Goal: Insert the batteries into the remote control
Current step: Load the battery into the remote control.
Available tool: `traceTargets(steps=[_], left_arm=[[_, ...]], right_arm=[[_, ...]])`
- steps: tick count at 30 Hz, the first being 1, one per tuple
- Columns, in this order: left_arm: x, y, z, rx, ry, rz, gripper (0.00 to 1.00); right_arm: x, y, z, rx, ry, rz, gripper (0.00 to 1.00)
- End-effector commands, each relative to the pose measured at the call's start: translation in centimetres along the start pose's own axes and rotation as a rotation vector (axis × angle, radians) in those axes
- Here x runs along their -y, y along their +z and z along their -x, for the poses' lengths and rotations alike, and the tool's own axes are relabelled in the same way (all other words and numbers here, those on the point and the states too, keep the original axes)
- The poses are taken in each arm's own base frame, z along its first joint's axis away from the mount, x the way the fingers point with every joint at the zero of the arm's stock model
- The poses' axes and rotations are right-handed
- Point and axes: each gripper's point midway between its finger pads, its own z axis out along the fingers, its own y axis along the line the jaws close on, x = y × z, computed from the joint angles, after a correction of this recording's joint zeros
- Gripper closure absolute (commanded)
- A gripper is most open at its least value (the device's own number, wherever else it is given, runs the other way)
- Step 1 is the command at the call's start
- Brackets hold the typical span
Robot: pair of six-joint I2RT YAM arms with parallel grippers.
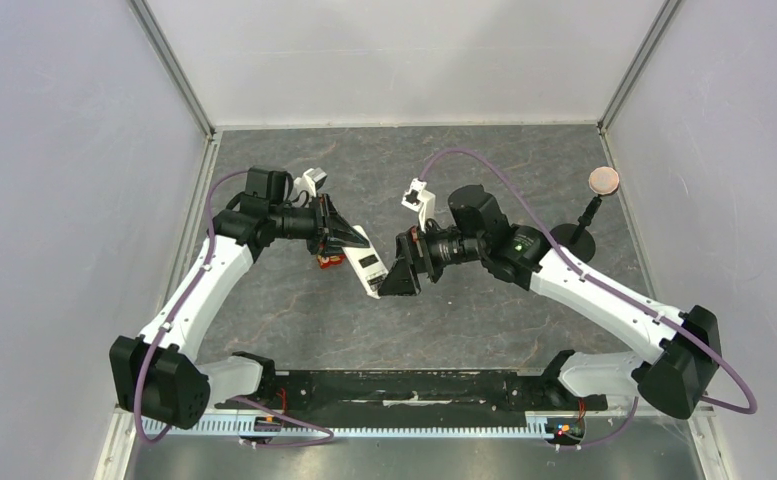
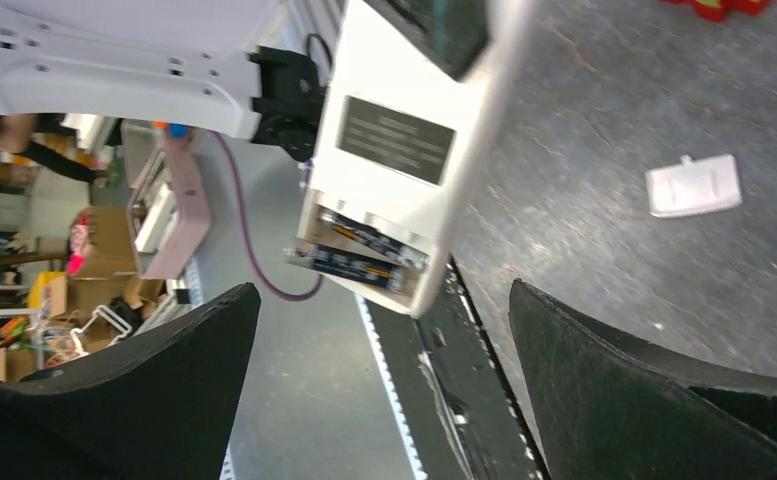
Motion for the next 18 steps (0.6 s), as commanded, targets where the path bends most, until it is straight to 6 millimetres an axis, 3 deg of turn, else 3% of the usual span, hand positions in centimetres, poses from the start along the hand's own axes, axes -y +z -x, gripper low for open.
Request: traceTargets(steps=[1, 12, 18], left_arm=[[1.3, -0.5, -0.6, -0.016, 0.081, -0.060, 0.98], [1.3, -0.5, -0.5, -0.023, 0.077, -0.062, 0.98], [1.4, -0.5, -0.6, -0.026, 0.080, -0.066, 0.98]], right_arm=[[-3.3, -0.3, 2.2, 0.058, 0.008, 0.150, 0.02], [-2.0, 1.5, 1.7, 0.023, 0.097, 0.147, 0.02], [-0.9, 2.2, 1.2, 0.008, 0.143, 0.118, 0.21]])
